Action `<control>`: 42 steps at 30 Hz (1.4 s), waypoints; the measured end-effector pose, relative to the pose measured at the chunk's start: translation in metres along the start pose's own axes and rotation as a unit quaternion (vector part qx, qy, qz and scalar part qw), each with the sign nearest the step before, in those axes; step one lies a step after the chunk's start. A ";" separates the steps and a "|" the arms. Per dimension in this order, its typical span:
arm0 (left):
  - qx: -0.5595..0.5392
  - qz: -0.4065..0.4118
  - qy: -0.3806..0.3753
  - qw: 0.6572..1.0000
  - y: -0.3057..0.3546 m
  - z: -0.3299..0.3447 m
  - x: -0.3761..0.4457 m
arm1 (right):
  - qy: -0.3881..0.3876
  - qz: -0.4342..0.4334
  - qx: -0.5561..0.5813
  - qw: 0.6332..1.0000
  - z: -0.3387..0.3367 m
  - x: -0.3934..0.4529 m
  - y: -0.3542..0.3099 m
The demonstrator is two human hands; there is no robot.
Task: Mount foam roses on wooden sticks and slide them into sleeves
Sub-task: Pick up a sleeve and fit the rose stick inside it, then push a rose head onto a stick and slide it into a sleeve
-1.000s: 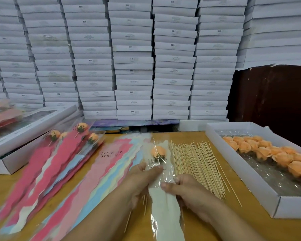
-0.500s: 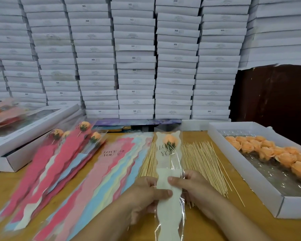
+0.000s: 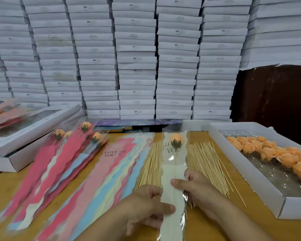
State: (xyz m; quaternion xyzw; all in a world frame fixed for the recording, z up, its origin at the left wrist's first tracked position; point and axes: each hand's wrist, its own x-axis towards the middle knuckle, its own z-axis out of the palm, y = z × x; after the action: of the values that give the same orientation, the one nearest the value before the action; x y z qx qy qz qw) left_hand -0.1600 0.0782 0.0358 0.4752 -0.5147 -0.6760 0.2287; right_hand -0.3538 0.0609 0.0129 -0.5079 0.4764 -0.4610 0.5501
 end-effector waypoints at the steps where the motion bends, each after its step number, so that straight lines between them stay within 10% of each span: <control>1: 0.003 -0.002 -0.007 1.000 0.000 0.001 -0.001 | -0.001 -0.002 0.004 1.000 0.000 0.000 0.000; 14: 0.028 0.126 0.198 0.972 0.034 -0.094 -0.006 | 0.023 0.008 0.054 0.998 -0.003 -0.001 -0.009; 22: 0.166 0.157 0.519 0.824 0.018 -0.196 -0.007 | 0.028 0.010 0.051 0.998 -0.002 -0.003 -0.012; 31: 0.502 0.052 0.560 0.657 -0.041 -0.238 -0.004 | 0.024 0.012 0.044 0.999 -0.003 -0.002 -0.011; 42: 0.518 0.015 0.548 0.657 -0.019 -0.209 0.004 | 0.025 0.006 0.050 0.998 -0.004 -0.003 -0.012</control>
State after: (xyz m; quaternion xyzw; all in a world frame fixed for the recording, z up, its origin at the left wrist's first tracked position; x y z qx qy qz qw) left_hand 0.0249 -0.0184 0.0129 0.7933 -0.5700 0.0865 0.1956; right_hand -0.3581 0.0628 0.0254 -0.4650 0.4696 -0.4936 0.5653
